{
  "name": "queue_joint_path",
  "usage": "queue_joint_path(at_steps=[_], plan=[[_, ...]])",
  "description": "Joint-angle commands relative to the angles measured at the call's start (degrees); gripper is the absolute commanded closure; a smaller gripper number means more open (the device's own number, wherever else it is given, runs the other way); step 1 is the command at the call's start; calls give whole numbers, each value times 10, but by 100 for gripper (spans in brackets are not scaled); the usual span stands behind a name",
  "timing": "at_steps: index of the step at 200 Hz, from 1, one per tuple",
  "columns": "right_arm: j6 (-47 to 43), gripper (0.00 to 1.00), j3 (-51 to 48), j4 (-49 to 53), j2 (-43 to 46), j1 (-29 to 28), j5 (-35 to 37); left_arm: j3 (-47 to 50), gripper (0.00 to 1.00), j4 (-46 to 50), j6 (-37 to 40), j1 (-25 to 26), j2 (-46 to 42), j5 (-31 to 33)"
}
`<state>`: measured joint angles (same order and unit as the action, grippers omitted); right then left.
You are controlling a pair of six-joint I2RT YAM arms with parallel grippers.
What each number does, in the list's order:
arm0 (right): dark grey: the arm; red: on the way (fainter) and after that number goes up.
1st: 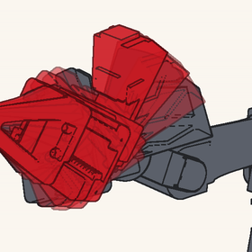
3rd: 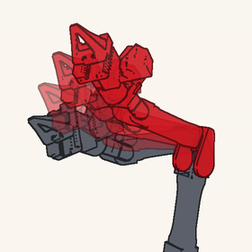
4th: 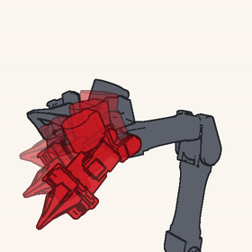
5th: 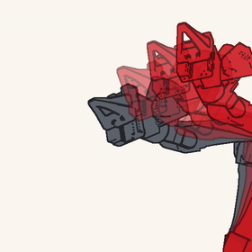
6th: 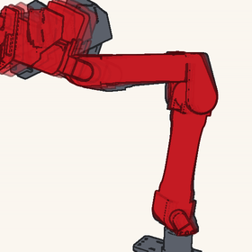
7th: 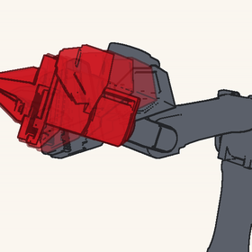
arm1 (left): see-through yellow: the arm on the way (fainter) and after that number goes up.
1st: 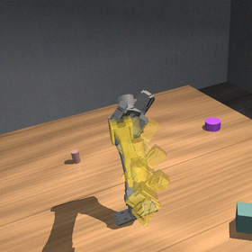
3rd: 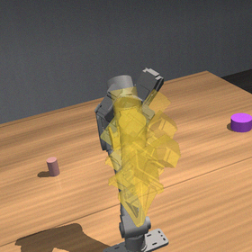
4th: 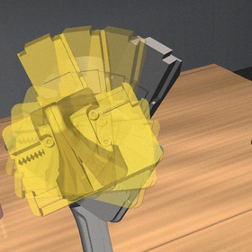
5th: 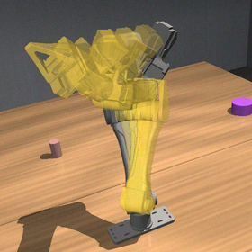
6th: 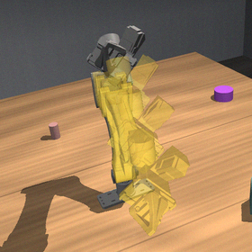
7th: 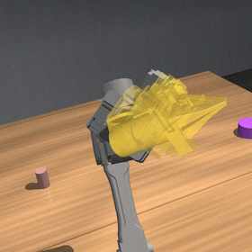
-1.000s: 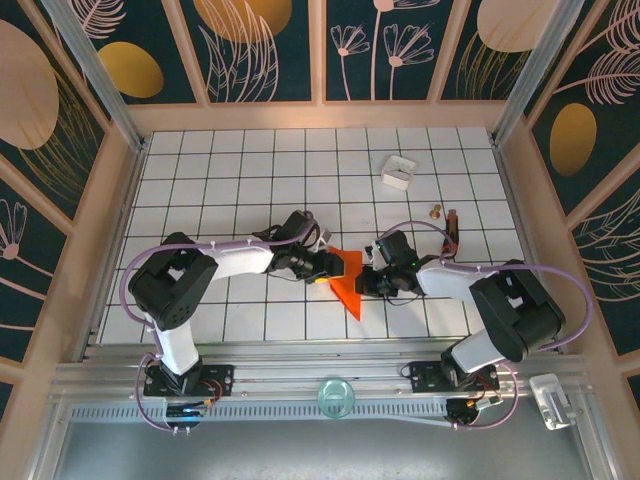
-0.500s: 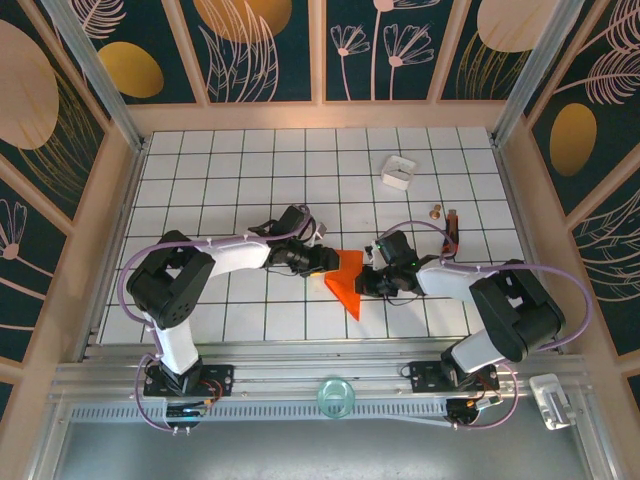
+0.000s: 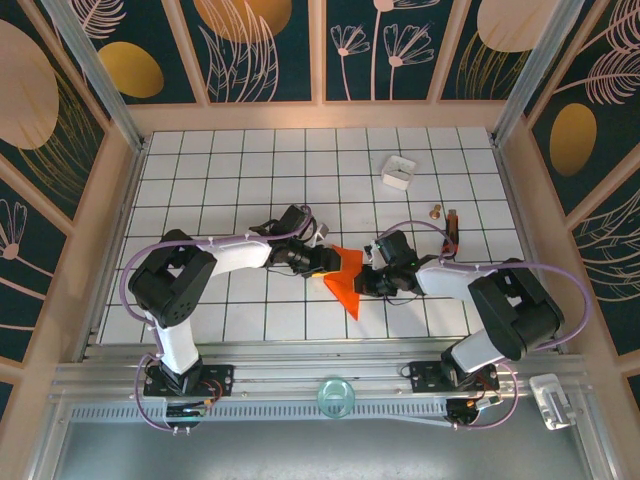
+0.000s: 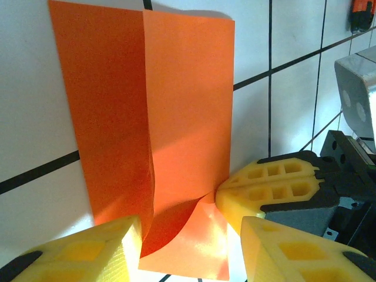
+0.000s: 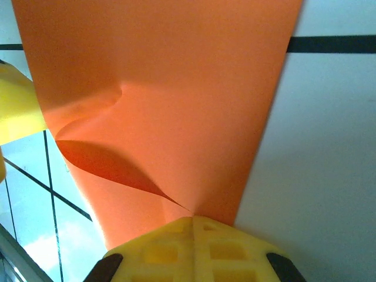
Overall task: Fold a paper plane with a square sheet of paper (pick it up from the middle)
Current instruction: Perform the fourth fold on the wing at the bottom-center of the table.
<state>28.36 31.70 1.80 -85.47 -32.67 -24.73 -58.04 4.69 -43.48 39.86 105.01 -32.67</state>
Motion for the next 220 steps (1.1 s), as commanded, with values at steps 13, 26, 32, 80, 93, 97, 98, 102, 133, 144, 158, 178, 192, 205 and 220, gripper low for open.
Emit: queue_joint_path(at_steps=[13,26,32,80,93,97,98,102,133,144,158,178,192,205,220], plan=[[-15,100,-22,46,-27,1,32,-2,51,24,28,-1,13,28],[-15,100,-23,46,-26,2,32,-1,51,25,35,-2,16,36],[-13,100,-23,45,-27,1,32,-2,52,25,37,-2,18,40],[-14,100,-22,48,-27,2,33,-11,53,12,54,-6,38,42],[-13,100,-22,49,-27,1,32,-12,55,5,55,-7,44,35],[-14,100,-22,48,-28,1,32,-12,56,4,55,-8,45,33],[-14,100,-22,49,-28,1,32,-12,57,3,55,-7,45,32],[-14,100,-22,49,-28,1,32,-13,58,3,55,-8,47,31],[-14,100,-24,47,-29,1,32,-11,67,-14,51,-9,45,13],[-15,100,-24,47,-29,1,32,-10,69,-19,47,-11,44,3],[-15,100,-24,46,-30,2,32,-7,72,-22,46,-11,42,0],[-16,100,-23,46,-32,2,30,-4,73,-23,48,-11,37,0],[-16,100,-24,47,-33,2,30,-3,75,-22,51,-12,34,2],[-16,100,-24,47,-33,2,30,-3,78,-21,52,-13,35,1],[-18,100,-22,49,-33,2,32,-6,84,-13,53,-13,37,2]])
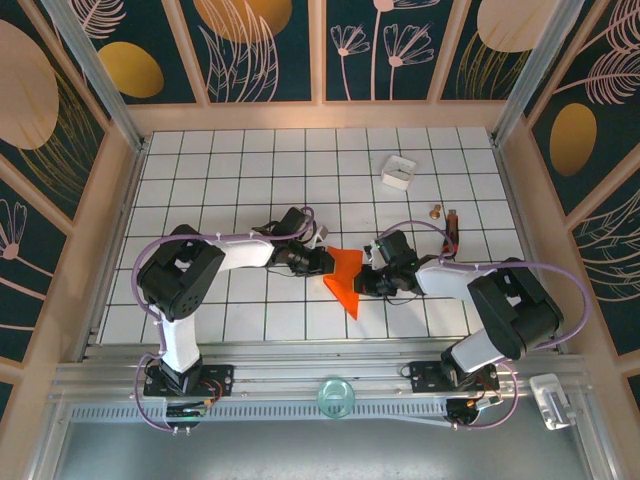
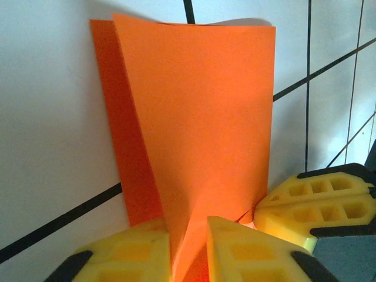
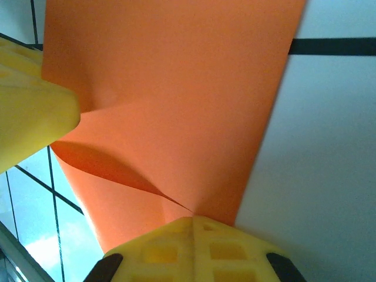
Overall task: Fold a paper plane with a square sheet of paper (pick it up from the middle)
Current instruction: Perform the fourth fold on the wing at the bottom-center of the table.
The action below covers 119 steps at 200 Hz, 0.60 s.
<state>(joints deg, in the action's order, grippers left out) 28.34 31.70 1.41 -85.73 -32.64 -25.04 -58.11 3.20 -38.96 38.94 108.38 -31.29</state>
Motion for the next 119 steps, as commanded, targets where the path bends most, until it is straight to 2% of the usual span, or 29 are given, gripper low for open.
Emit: queue_joint_path(at_steps=[1,21,46,81,119], plan=[[-18,100,-22,53,-30,2,35,-6,84,2,8,-4,3,-12],[-28,100,-15,56,-24,3,33,-6,92,13,0,-4,-5,-2],[-54,100,4,65,10,3,22,11,100,10,-55,-4,-28,3],[-86,88,29,75,84,-13,27,49,100,-16,-164,-4,-68,1],[-86,78,32,67,148,-62,88,29,100,39,-199,-5,-87,29]])
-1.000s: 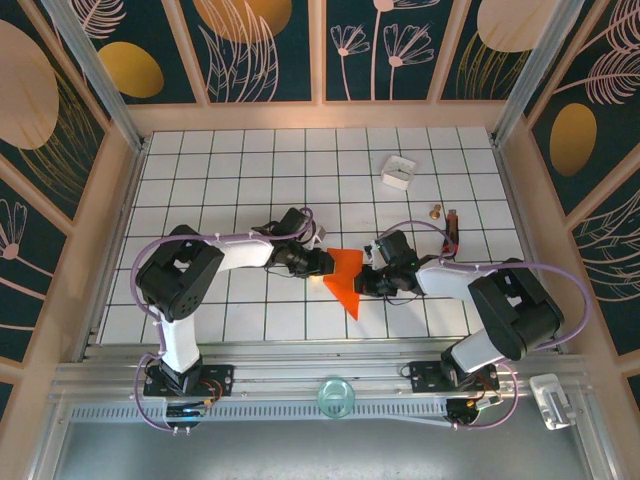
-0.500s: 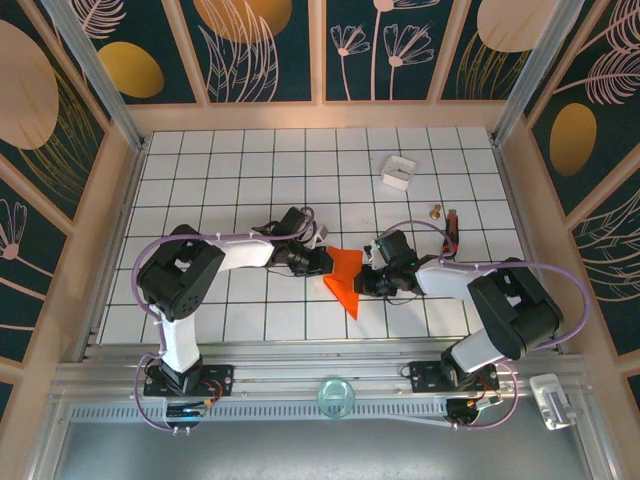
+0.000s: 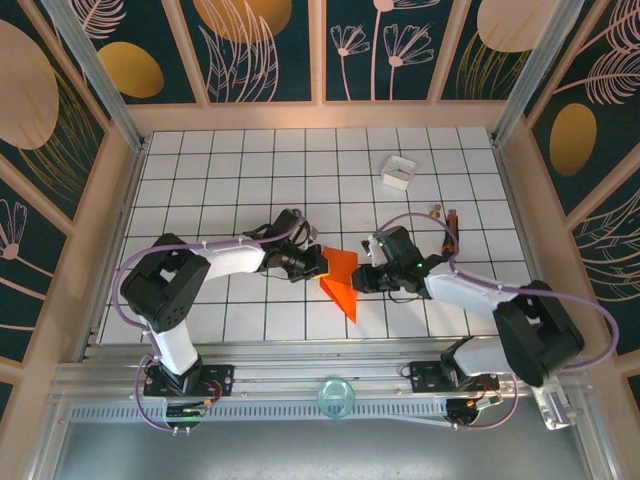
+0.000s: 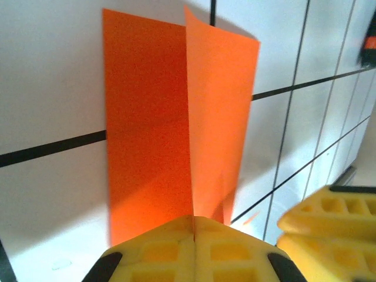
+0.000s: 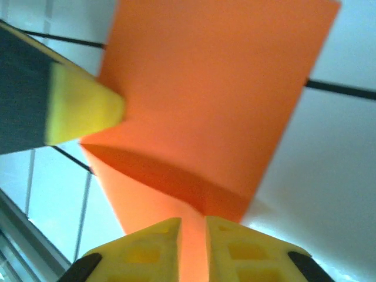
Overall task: Fold a paper plane with a square sheet of paper (pick it up from the middle)
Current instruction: Perform the fourth fold on the wing at the bottom-center of the table.
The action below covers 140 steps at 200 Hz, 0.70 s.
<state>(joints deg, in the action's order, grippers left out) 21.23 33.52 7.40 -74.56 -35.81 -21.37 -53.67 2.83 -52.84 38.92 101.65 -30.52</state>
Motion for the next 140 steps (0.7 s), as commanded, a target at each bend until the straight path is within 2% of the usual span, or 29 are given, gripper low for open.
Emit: queue_joint_path(at_steps=[1,19,34,106,140], plan=[[-15,77,13,6,37,-31,54,-16,100,45,-60,-4,-20,24],[-8,72,20,3,42,-62,104,-17,100,60,-72,-8,-21,32],[-2,64,32,7,31,-89,151,-17,100,51,-96,-15,-25,26],[72,61,95,34,-75,-217,346,-6,100,33,-156,-32,-12,-23],[108,55,137,82,-129,-265,447,-10,100,36,-164,-38,-3,-36]])
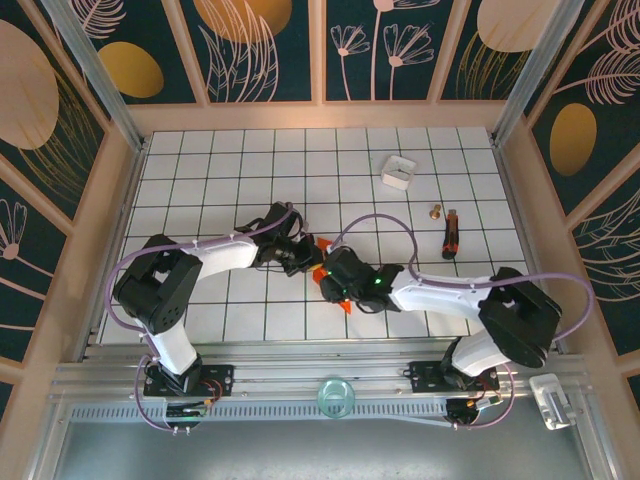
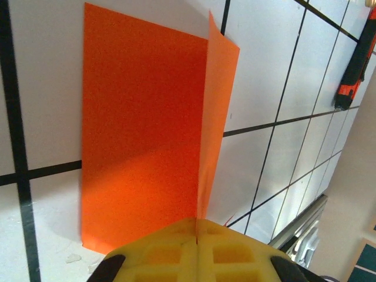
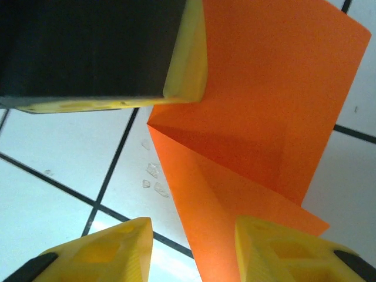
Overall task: Fold a paper plane with a square sheet of paper (pick it up from the middle)
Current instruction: Perform the fourth fold on the wing at the bottom-center of the table.
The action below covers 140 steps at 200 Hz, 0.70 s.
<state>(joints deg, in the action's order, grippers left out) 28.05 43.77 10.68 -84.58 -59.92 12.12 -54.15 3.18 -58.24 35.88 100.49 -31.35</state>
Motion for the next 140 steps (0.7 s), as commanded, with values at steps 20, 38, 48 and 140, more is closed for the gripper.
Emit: queue_joint_path(at_steps=[20,38,48,140], plan=[[58,54,54,74,-56,-43,149,-7,100,36,-109,-7,12,-31],[70,54,64,83,-76,-54,162,-7,100,39,-110,-7,12,-32],[75,55,69,85,-87,-58,169,-7,100,41,-107,-8,14,-32],[79,63,90,89,-132,-69,191,9,100,29,-103,-8,19,-41]])
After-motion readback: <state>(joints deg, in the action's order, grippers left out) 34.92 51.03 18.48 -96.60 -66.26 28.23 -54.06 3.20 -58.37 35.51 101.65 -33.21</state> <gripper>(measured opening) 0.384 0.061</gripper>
